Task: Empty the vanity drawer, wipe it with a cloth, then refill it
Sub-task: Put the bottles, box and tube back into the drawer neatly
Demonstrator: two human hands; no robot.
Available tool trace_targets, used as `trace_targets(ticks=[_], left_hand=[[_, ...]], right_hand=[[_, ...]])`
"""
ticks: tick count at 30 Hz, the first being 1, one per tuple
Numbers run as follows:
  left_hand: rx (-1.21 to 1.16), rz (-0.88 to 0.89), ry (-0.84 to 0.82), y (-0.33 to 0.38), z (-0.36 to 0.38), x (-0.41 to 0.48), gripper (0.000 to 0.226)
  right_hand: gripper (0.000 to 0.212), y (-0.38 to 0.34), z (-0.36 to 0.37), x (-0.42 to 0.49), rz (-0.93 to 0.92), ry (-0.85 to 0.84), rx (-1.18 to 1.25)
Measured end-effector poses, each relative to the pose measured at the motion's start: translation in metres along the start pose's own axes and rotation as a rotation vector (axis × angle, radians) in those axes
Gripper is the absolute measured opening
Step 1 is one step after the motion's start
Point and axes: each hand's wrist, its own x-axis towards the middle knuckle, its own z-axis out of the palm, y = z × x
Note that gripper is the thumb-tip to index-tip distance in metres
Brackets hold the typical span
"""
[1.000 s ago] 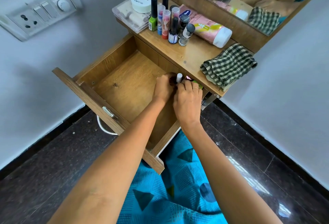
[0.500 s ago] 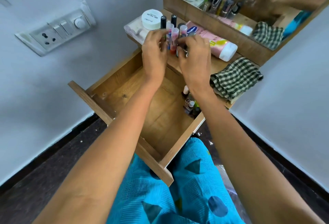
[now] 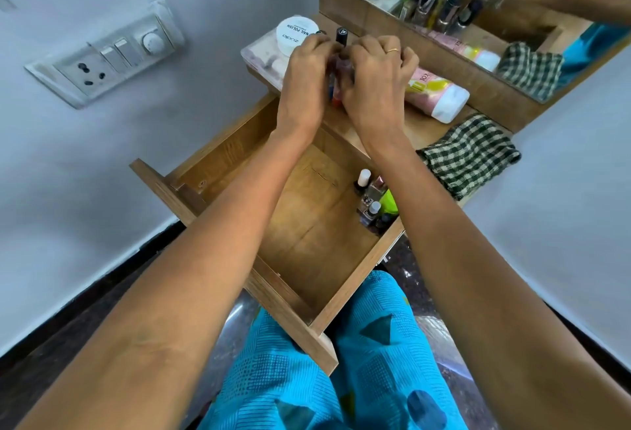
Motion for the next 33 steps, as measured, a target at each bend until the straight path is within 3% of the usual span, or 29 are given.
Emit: trace_targets(ticks=[10, 24, 29, 33], left_hand=[[-0.012, -0.072, -0.008, -0.003, -0.013, -0.003, 0.023], [-0.017, -0.099, -0.049, 0.001, -0.038, -0.06, 0.031], [-0.008, -0.144, -0.136, -0.005, -0.026, -0.08, 0.031], [-0.024, -0.171, -0.175, -0.011, -0.011, -0.09, 0.029]], right_hand=[[0.021, -0.002, -0.009, 0.002, 0.03, -0.101, 0.081], [0.016, -0.009, -0.027, -0.049, -0.008, -0.045, 0.308], [0.016, -0.003, -0.022, -0.075, -0.028, -0.139, 0.293], [0.014, 0.005, -0.007, -0.092, -0.12, -0.176, 0.13]])
